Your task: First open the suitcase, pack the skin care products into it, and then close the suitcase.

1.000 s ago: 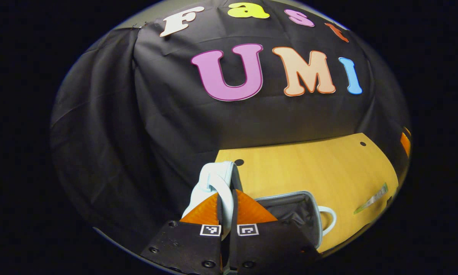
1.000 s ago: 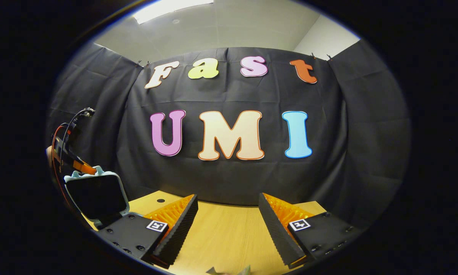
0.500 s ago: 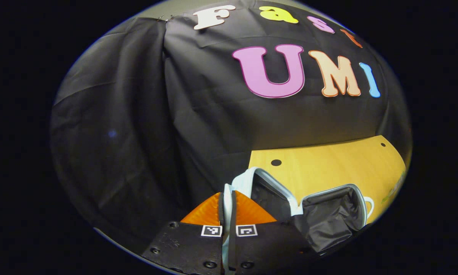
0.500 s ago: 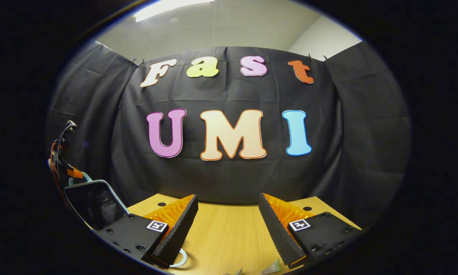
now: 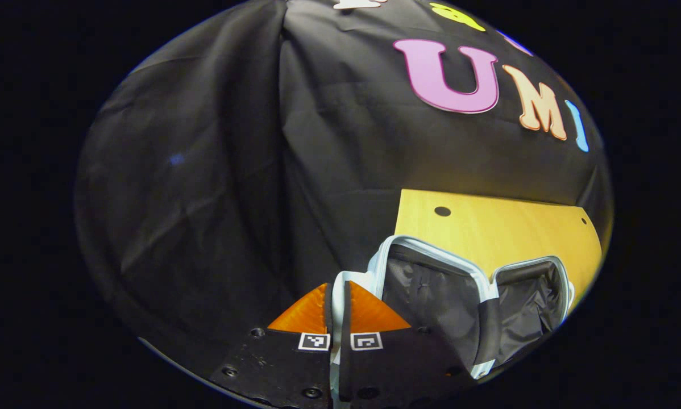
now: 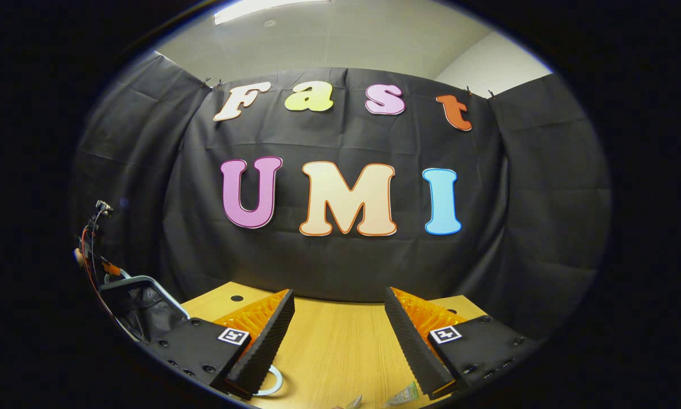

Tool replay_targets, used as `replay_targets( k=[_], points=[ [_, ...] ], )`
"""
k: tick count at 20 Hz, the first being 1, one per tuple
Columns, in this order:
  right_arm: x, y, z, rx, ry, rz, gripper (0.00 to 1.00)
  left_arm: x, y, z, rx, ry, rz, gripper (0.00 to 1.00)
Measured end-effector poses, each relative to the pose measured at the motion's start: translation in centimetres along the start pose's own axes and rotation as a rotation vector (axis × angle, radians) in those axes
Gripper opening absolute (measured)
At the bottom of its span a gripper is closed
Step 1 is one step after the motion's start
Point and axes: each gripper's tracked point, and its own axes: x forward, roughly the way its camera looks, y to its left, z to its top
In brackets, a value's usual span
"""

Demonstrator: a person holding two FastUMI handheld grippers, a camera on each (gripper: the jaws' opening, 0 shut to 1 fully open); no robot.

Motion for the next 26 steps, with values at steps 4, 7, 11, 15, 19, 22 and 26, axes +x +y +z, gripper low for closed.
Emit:
replay_targets(
  k=[4,7,11,15,19,22,26],
  points=[
    [-0.8,-0.4,0.1,-0.017,-0.003,-0.019,0.99,1.3,0.8,-1.1,-0.026,-0.001,0.085,0.12],
    [-1.3,-0.5,0.4,-0.016,-0.014,-0.025,1.00,0.8,0.1,1.8,-0.048,-0.096,0.112,0.38],
    [-1.7,-1.3,1.1,-0.024,-0.050,-0.025,1.00,-2.9,-2.9,6.0,-0.054,-0.282,0.170,0.70],
    [-1.7,-3.2,1.5,-0.035,-0.080,-0.027,0.98,-7.7,-9.4,9.2,-0.075,-0.376,0.124,0.70],
    [-1.9,-5.7,1.6,-0.014,-0.080,-0.008,0.99,-11.6,-18.1,12.1,-0.041,-0.459,0.038,0.71],
    [-2.0,-7.9,1.9,0.004,-0.085,-0.006,0.98,-14.2,-25.0,13.3,-0.009,-0.501,-0.041,0.75],
    [-2.1,-10.0,2.3,0.008,-0.103,0.004,0.99,-17.0,-33.1,14.2,0.014,-0.535,-0.153,0.75]
  ],
)
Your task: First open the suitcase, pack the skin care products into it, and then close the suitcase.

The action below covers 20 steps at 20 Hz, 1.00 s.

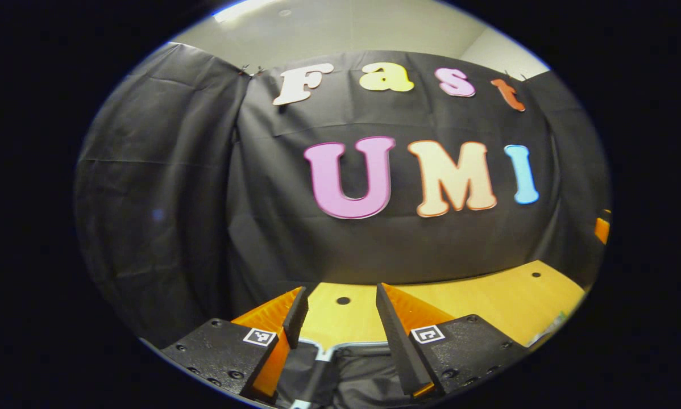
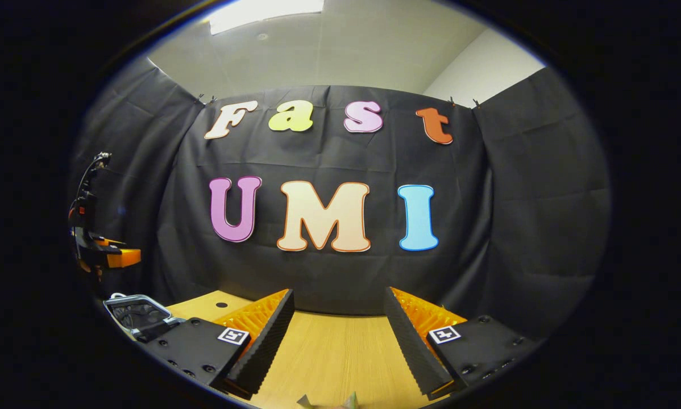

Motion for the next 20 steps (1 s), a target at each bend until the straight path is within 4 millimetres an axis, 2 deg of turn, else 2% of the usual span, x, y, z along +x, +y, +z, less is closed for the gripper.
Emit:
replay_targets(
  k=[1,2,3,4,5,9,12,16,20],
  points=[
    [0.1,-0.4,-0.1,-0.002,-0.002,0.004,0.99,-0.1,-1.8,0.4,0.004,-0.006,-0.024,0.75],
    [0.2,-0.7,0.0,-0.002,-0.006,0.008,0.98,-0.3,-3.6,0.5,0.003,-0.007,-0.045,0.81],
    [0.2,-1.0,0.0,-0.002,-0.010,0.013,0.99,-0.5,-5.5,0.9,-0.001,-0.011,-0.073,0.80],
    [0.2,-1.4,0.1,-0.003,-0.012,0.017,0.99,-0.7,-7.3,0.9,-0.001,-0.011,-0.099,0.90],
    [0.2,-1.8,-0.2,-0.003,-0.013,0.021,0.99,-0.8,-9.0,0.9,0.007,-0.013,-0.121,0.82],
    [-0.1,-4.1,-1.5,0.011,0.011,0.023,0.99,-2.0,-15.8,-1.4,-0.001,0.043,-0.212,0.83],
    [-0.1,-5.8,-2.9,0.008,0.039,0.033,0.98,-2.7,-20.4,-3.8,-0.001,0.088,-0.269,0.84],
    [-0.3,-7.4,-4.1,0.010,0.067,0.050,0.99,-3.4,-25.0,-6.7,-0.024,0.148,-0.324,0.84],
    [-0.5,-8.8,-5.2,-0.013,0.085,0.076,0.99,-4.7,-29.0,-10.5,-0.019,0.231,-0.387,0.84]
  ],
)
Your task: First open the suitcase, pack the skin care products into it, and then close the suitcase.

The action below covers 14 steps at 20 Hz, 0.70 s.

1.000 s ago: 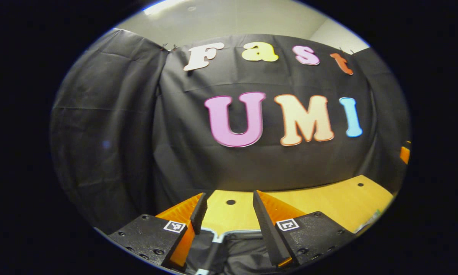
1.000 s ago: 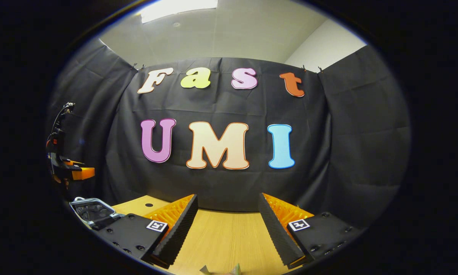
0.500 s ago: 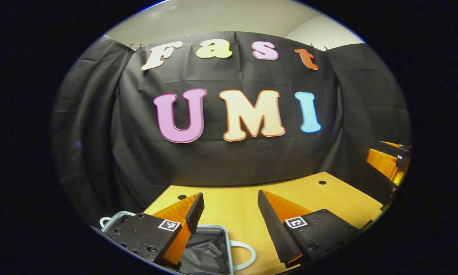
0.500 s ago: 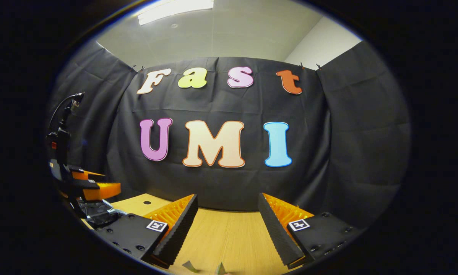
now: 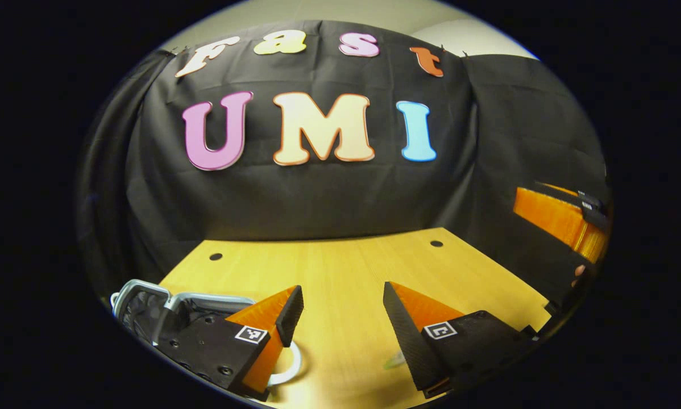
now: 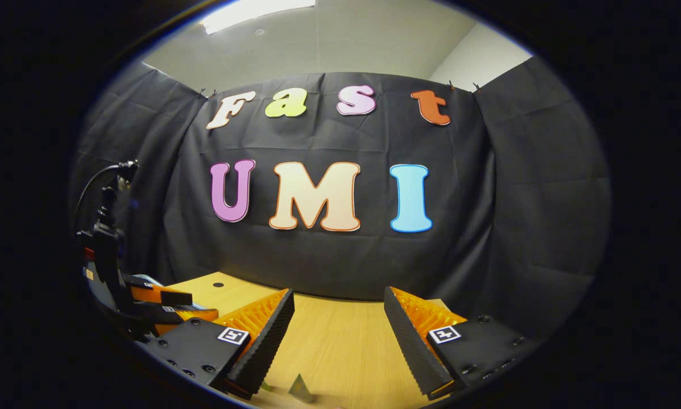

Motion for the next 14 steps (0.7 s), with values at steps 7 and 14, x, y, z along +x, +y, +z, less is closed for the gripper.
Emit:
replay_targets(
  k=[7,14],
  points=[
    [-0.5,-2.1,-1.9,-0.022,0.043,0.008,0.99,1.2,-4.2,-7.9,-0.025,0.155,-0.044,0.81],
    [-1.0,-2.3,-4.1,-0.035,0.107,0.032,0.99,1.4,-6.7,-15.9,-0.079,0.313,-0.080,0.68]
  ],
)
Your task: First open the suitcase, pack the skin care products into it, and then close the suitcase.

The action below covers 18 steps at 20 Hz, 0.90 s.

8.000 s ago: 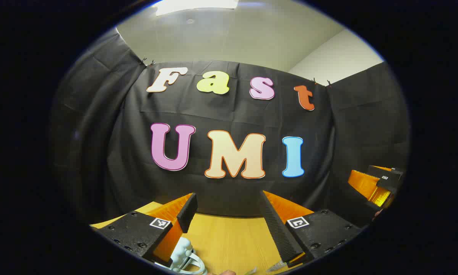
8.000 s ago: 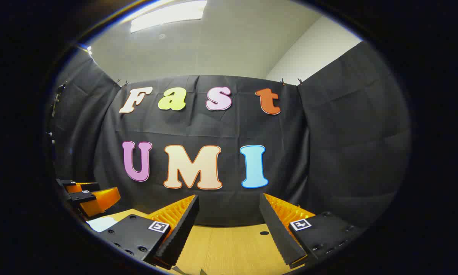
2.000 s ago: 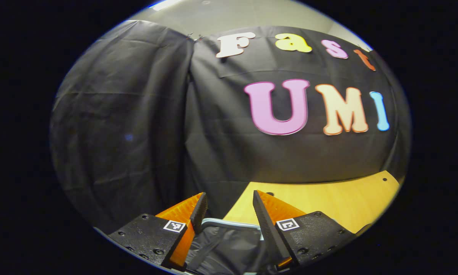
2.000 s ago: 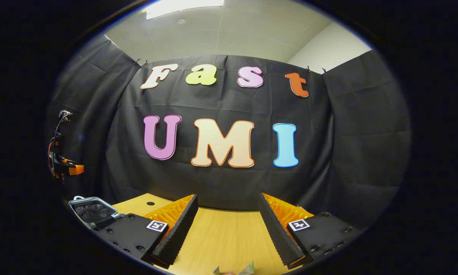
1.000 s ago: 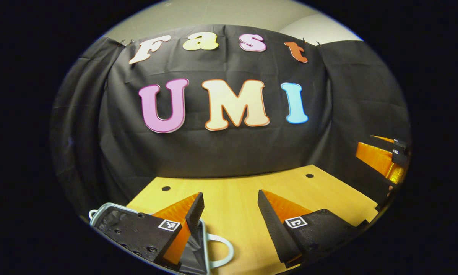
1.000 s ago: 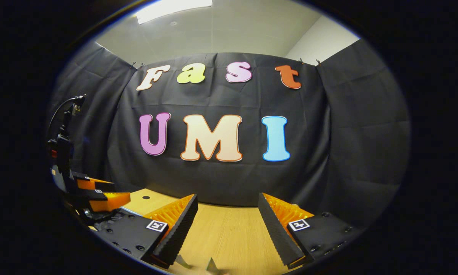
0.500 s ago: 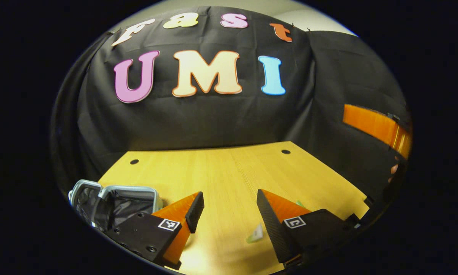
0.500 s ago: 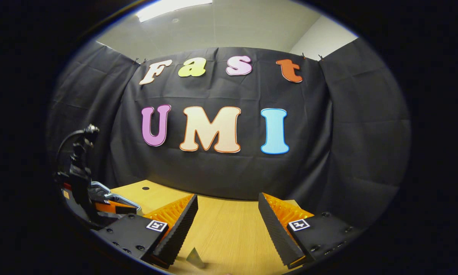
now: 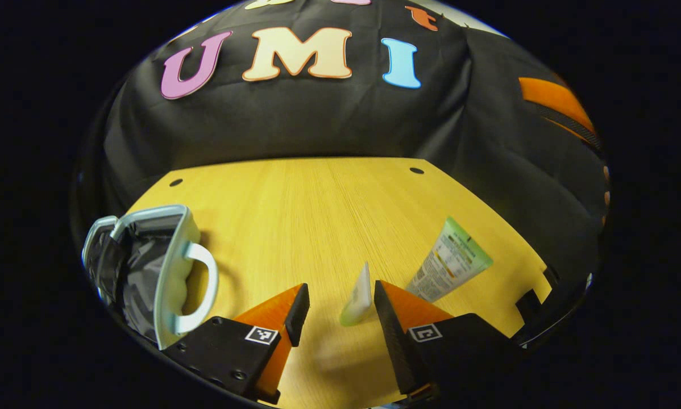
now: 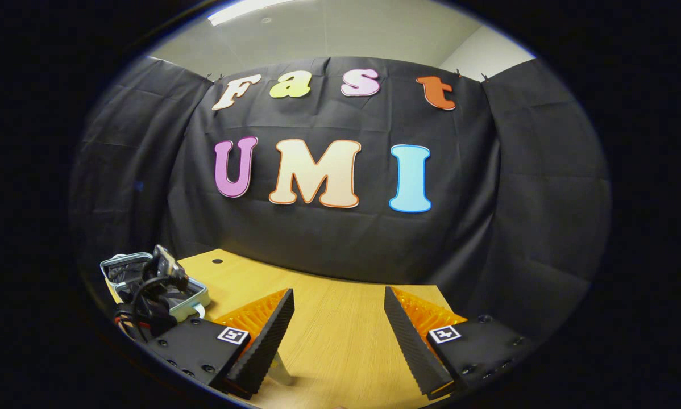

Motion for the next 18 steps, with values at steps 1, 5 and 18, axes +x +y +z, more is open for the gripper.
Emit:
replay_targets(
  k=[1,5,18],
  points=[
    [-0.1,0.2,-0.2,-0.002,0.006,0.004,0.99,0.5,-0.3,-0.6,-0.016,0.012,-0.009,0.66],
    [-0.4,1.9,-1.7,0.009,0.040,0.041,0.99,2.1,-0.2,-1.8,-0.009,0.050,0.005,0.35],
    [0.5,9.5,-14.8,-0.004,0.235,0.173,0.99,-3.4,2.9,4.0,-0.038,-0.011,0.014,0.08]
  ],
)
